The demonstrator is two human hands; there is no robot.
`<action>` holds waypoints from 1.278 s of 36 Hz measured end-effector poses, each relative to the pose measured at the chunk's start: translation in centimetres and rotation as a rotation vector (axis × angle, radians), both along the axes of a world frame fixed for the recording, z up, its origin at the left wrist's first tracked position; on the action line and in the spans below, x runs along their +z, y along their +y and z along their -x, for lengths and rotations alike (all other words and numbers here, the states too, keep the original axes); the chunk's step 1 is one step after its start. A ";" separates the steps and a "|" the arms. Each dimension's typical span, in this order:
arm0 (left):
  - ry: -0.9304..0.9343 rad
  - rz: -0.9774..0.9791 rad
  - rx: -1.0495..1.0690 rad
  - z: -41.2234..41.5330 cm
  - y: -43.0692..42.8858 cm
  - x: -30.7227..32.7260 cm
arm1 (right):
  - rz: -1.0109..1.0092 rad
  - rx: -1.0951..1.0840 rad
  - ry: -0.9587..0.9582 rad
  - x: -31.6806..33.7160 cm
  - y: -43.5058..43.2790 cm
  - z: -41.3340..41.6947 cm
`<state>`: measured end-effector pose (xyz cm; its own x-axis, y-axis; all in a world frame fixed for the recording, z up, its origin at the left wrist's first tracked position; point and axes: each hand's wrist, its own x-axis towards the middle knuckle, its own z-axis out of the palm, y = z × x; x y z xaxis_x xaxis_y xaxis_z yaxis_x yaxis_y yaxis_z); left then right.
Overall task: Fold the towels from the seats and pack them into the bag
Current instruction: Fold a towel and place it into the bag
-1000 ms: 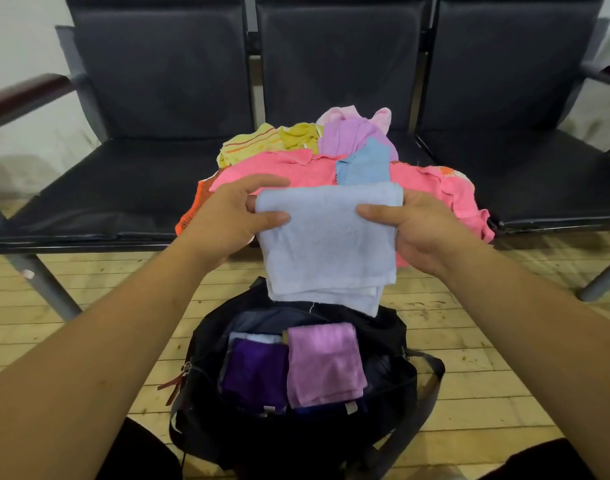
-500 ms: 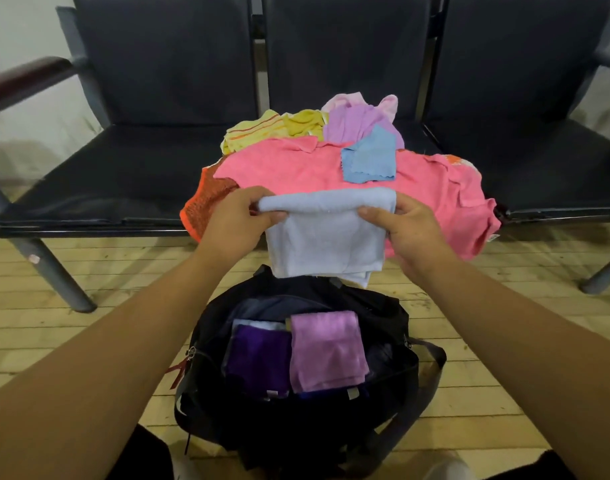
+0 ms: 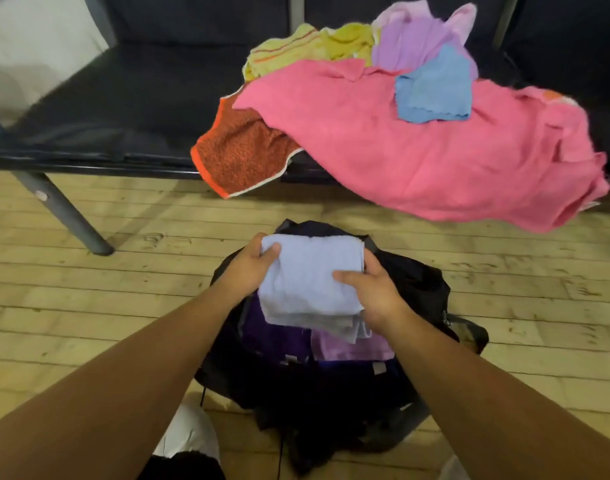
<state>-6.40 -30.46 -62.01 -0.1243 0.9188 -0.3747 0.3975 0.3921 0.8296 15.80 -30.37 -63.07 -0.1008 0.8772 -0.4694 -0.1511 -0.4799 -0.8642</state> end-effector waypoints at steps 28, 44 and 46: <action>0.638 0.548 -0.251 5.3 0.3 -13.7 | 0.169 0.134 -0.291 -17.4 0.0 8.2; 0.535 0.608 -0.467 2.5 2.9 -0.8 | 0.011 0.554 -0.673 -3.5 5.5 1.4; 0.420 0.485 -0.443 2.0 4.9 2.5 | -0.034 0.588 -0.641 0.5 6.7 0.1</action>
